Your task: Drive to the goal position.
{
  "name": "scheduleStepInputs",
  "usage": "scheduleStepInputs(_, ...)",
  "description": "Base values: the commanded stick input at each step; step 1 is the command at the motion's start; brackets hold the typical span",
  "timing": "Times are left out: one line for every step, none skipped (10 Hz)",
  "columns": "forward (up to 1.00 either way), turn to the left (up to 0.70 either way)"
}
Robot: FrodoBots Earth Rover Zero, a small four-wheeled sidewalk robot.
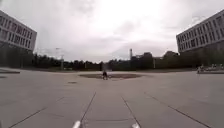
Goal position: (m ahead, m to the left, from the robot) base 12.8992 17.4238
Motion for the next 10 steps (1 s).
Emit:
scheduleStepInputs(0.7, 0.0)
scheduleStepInputs(0.7, 0.0)
scheduleStepInputs(0.7, 0.0)
scheduleStepInputs(0.7, 0.0)
scheduleStepInputs(0.7, 0.0)
scheduleStepInputs(0.7, 0.0)
scheduleStepInputs(0.7, 0.0)
scheduleStepInputs(0.7, 0.0)
scheduleStepInputs(0.7, 0.0)
scheduleStepInputs(0.7, 0.0)
